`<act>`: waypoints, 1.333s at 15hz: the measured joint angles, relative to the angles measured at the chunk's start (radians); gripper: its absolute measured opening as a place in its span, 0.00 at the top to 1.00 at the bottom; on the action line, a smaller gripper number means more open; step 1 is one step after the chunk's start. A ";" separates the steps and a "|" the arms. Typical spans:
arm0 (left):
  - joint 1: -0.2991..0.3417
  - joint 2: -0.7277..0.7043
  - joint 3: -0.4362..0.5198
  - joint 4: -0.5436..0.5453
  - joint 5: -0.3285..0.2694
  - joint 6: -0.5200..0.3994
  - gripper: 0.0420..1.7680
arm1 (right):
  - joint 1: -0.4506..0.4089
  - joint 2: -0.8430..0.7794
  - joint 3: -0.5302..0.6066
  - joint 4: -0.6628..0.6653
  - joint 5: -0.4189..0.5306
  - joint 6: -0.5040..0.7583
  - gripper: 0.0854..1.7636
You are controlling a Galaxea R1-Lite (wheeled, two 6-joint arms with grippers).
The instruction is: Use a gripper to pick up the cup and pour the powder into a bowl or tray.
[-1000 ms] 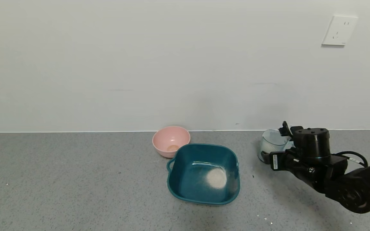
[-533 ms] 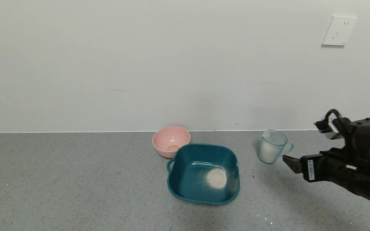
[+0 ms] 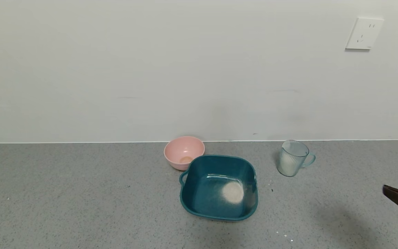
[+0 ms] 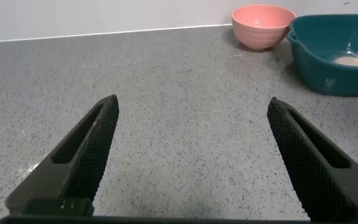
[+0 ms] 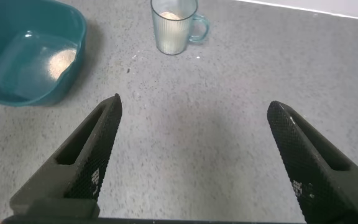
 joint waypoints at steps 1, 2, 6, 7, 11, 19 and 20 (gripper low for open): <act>0.000 0.000 0.000 0.000 0.000 0.000 0.03 | -0.004 -0.063 0.000 0.044 -0.001 -0.001 0.04; 0.000 0.000 0.000 0.000 0.000 0.000 0.03 | -0.010 -0.119 -0.001 0.088 -0.008 -0.002 0.04; 0.000 0.000 0.000 0.000 0.000 0.000 0.03 | -0.081 -0.293 -0.001 0.167 -0.105 -0.020 0.04; 0.000 0.000 0.000 0.000 0.000 0.000 0.03 | -0.112 -0.321 0.011 0.169 -0.109 -0.031 0.04; 0.000 0.000 0.000 0.000 0.000 0.000 0.03 | -0.254 -0.419 0.051 0.170 -0.086 -0.066 0.04; 0.000 0.000 0.000 0.000 0.000 0.000 0.03 | -0.428 -0.641 0.130 0.171 0.194 -0.113 0.04; 0.000 0.000 0.000 0.000 0.000 0.000 0.03 | -0.436 -0.671 0.145 0.169 0.248 -0.114 0.04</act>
